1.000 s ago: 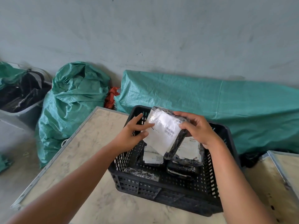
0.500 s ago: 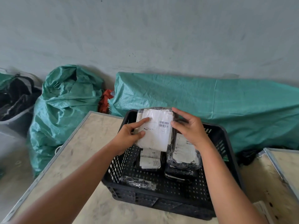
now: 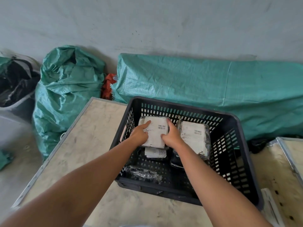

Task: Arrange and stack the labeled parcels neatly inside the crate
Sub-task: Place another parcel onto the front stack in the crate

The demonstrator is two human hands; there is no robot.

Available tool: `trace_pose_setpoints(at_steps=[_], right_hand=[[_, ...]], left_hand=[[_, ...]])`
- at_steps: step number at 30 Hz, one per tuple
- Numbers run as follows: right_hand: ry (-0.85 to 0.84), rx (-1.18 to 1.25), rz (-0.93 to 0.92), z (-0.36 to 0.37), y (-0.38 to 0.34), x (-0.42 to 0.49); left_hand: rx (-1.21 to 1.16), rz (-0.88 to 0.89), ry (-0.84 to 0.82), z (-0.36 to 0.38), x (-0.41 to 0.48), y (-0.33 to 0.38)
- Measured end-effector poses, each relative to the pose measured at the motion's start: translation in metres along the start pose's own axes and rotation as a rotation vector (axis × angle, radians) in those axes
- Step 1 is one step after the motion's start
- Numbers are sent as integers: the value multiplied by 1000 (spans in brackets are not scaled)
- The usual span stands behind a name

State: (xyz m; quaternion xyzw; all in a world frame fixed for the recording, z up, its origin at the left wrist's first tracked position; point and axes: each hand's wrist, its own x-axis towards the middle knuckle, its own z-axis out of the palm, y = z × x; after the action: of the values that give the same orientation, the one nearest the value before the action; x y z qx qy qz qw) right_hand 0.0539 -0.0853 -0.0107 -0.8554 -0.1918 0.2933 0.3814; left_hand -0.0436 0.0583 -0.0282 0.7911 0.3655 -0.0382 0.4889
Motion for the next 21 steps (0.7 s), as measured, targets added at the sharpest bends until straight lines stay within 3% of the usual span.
trace_pose_setpoints(at_steps=[5, 8, 13, 21], right_hand=[[-8, -162, 102, 17, 5, 9], [-124, -326, 164, 25, 6, 12], [-228, -391, 203, 27, 13, 11], [-145, -400, 158, 32, 17, 4]], left_hand=[[31, 33, -116, 19, 9, -16], [112, 3, -228, 24, 14, -28], [292, -54, -398, 25, 18, -35], [415, 43, -239, 34, 8, -31]])
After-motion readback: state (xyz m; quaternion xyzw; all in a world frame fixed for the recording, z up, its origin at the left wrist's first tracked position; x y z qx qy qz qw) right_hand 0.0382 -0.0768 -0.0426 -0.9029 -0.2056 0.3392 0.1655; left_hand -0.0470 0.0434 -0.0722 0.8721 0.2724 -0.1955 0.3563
